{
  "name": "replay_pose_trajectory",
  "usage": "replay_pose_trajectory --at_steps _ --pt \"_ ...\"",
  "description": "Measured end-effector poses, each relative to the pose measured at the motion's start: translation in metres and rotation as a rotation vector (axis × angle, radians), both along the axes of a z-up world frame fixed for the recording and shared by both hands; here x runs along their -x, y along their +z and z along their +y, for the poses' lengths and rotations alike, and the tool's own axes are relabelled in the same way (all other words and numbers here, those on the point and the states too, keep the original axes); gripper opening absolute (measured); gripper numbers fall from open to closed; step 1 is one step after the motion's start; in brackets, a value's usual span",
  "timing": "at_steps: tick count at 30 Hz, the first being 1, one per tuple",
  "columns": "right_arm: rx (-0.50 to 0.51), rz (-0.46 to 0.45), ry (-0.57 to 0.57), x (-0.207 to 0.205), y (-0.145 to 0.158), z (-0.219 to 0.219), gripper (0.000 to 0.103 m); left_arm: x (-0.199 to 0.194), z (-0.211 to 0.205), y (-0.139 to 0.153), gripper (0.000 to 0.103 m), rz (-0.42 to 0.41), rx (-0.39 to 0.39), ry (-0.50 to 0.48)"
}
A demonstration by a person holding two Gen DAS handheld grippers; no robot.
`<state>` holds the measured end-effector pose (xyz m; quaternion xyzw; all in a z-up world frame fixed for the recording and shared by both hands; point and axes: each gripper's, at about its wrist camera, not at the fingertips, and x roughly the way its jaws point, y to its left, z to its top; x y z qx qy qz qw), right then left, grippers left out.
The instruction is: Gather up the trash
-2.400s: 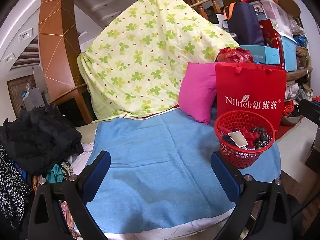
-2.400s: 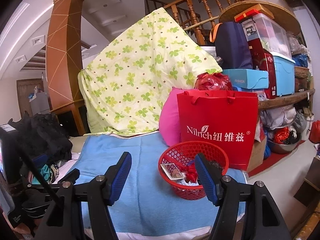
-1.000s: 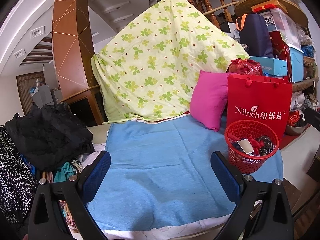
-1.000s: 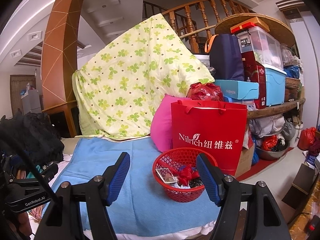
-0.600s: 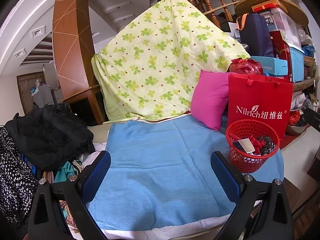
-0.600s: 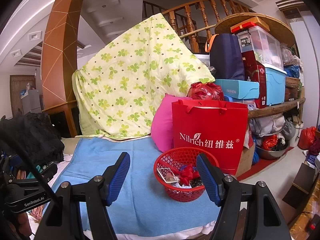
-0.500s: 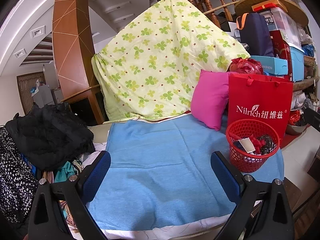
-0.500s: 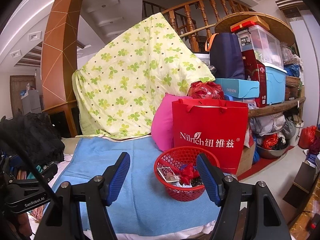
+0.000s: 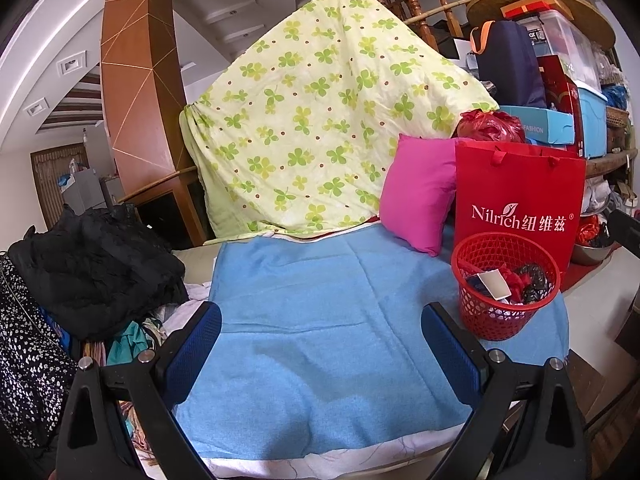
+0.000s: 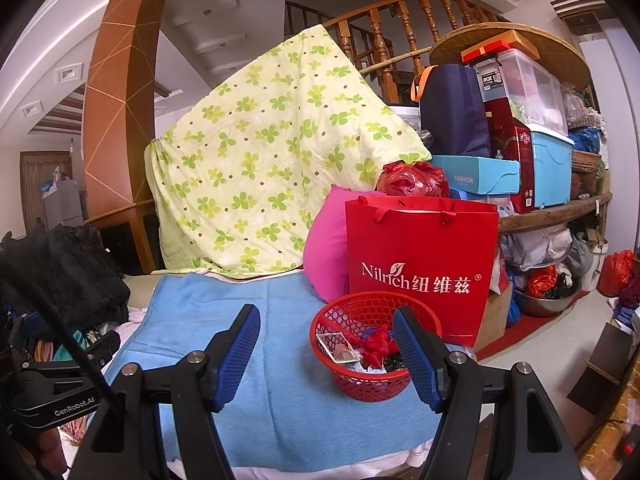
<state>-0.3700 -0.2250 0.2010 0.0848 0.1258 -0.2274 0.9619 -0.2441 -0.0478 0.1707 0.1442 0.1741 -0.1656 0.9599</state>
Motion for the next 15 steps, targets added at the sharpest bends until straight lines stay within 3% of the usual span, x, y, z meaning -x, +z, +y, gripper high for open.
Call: replay_pose_trajectory --at_steps 15 --pt "-0.011 0.001 0.0 -0.0039 -0.0078 -0.0001 0.072 -0.0054 -0.002 -0.008 0.1 0.014 -0.009 -0.01"
